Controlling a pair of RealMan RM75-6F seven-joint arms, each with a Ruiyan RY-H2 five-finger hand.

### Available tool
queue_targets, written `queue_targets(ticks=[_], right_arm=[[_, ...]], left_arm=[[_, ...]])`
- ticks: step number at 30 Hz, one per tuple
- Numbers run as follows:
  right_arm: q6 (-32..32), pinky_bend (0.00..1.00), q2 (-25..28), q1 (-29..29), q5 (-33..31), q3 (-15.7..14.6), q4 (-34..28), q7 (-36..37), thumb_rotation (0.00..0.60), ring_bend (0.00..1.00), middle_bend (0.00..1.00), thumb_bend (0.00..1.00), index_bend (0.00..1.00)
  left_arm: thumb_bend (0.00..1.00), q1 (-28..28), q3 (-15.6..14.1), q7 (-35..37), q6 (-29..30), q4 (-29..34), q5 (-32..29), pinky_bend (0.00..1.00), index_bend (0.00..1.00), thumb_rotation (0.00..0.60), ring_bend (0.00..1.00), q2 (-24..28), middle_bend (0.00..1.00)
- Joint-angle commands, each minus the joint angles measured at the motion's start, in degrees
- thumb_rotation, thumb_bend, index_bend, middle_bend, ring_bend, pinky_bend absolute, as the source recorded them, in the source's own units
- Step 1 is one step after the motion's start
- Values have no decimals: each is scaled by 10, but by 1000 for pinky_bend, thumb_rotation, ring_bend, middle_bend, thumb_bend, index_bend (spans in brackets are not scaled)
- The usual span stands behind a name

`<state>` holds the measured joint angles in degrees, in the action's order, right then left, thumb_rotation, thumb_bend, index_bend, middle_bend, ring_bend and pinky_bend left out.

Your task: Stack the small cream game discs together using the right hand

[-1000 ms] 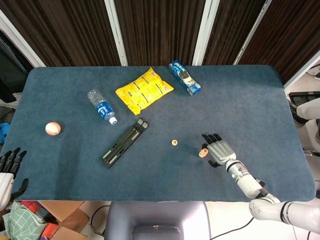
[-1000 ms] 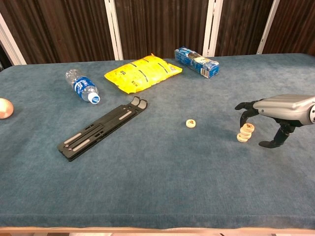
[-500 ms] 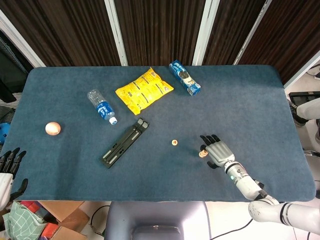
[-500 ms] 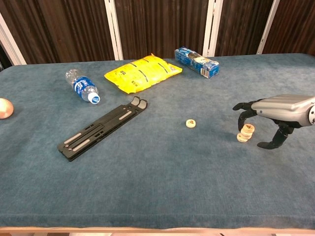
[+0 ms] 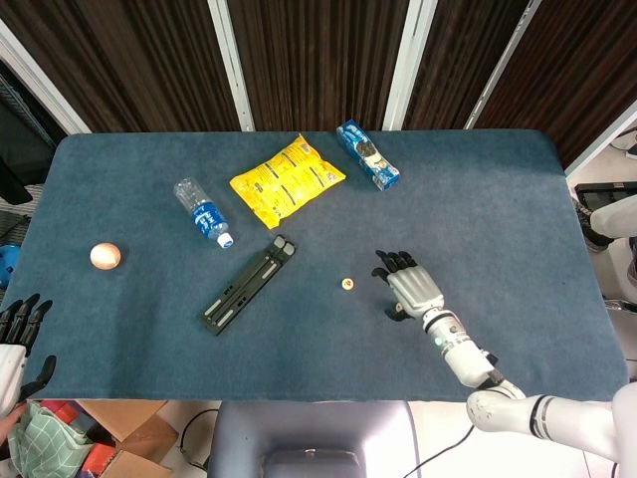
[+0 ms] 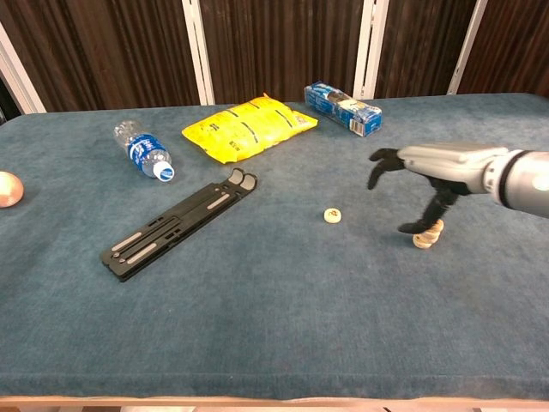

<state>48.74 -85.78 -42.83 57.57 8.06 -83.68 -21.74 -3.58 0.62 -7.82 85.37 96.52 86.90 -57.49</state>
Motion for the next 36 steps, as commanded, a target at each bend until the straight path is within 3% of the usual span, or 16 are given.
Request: queue_targets(ticks=[1, 12, 20, 36], right_arm=[[1, 0, -25, -17, -16, 17, -3, -3, 600, 0, 0, 374, 413], [39, 0, -145, -58, -84, 34, 102, -84, 600, 0, 0, 374, 523], [32, 0, -155, -59, -101, 40, 132, -85, 600, 0, 0, 375, 531], [-53, 0, -184, -90, -138, 73, 217, -42, 600, 0, 0, 436, 517]], left_arm=[[426, 1, 1, 2, 3, 0, 1, 129, 6, 600, 0, 2, 0], [426, 5, -3, 8, 9, 1, 8, 128, 6, 600, 0, 7, 0], [425, 5, -3, 6, 7, 2, 7, 129, 6, 600, 0, 6, 0], [426, 3, 1, 1, 4, 1, 1, 129, 6, 600, 0, 4, 0]])
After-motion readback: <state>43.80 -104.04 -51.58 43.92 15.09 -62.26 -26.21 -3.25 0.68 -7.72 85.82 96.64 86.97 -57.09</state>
